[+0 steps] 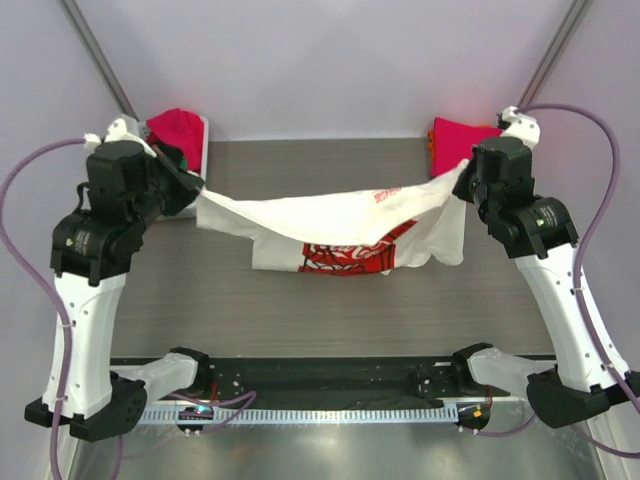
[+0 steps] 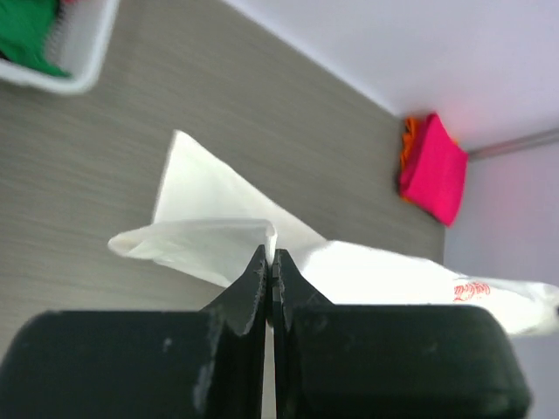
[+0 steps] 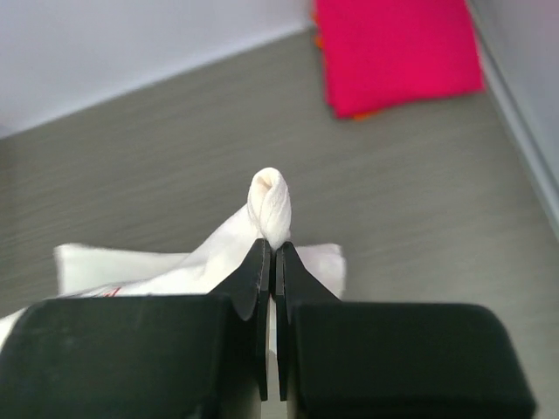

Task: Fold and stack the t-shirts
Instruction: Flatten the tshirt out

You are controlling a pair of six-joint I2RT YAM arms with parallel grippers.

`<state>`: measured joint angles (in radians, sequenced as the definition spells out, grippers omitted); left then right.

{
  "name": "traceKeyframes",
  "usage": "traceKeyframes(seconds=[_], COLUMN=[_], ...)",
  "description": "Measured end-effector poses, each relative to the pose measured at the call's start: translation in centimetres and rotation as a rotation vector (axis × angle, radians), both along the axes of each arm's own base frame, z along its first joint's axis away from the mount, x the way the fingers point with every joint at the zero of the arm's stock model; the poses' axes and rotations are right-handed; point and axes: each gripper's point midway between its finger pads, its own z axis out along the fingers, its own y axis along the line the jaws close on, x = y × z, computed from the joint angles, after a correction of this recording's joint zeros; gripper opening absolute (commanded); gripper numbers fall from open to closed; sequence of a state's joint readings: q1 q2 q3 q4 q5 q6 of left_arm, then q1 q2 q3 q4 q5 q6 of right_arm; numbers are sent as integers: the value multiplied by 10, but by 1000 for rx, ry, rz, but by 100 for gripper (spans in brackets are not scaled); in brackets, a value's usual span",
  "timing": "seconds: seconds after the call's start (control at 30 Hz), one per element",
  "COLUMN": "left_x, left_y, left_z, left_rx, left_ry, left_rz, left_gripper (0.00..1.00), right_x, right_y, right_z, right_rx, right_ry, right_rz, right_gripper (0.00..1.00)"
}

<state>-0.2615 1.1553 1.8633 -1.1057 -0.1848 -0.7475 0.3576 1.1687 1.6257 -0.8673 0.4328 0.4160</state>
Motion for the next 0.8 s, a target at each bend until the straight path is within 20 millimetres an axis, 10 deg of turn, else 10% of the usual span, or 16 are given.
traceKeyframes(seconds=[0.17,0.2,0.23,0.27,0.4,0.63,0.8], left_x=[-9,-16,-24,-30,-61,-68,-60], left_y=[-53,-66,-82,-93,-149,-233,-254], left_z=[-93,-117,-144,-163,-209,-245,-271], left_rx=[-114,-119,-118,-115,-85,-73,-32], left_ry=[198,263,332,377,485,533,579], left_rz=[-139,-171,-207,-235,-365,-491,-522], left_gripper=[0,0,0,0,0,4,61], right_x=[-12,-13,-13,-13,-5,-17,-61], right_y=[-71,-85,-100,-111,-130,-40,53], right_z=[-65,-81,-97,-113,-167,-148,-139], right_rx=[-39,-38,-29,-16,25,179,329], right_ry=[127,164,202,246,426,391,360], right_rz=[-265,-315,-364,-394,-417,-106,199], right_gripper=[4,17,63,82,99,100,98])
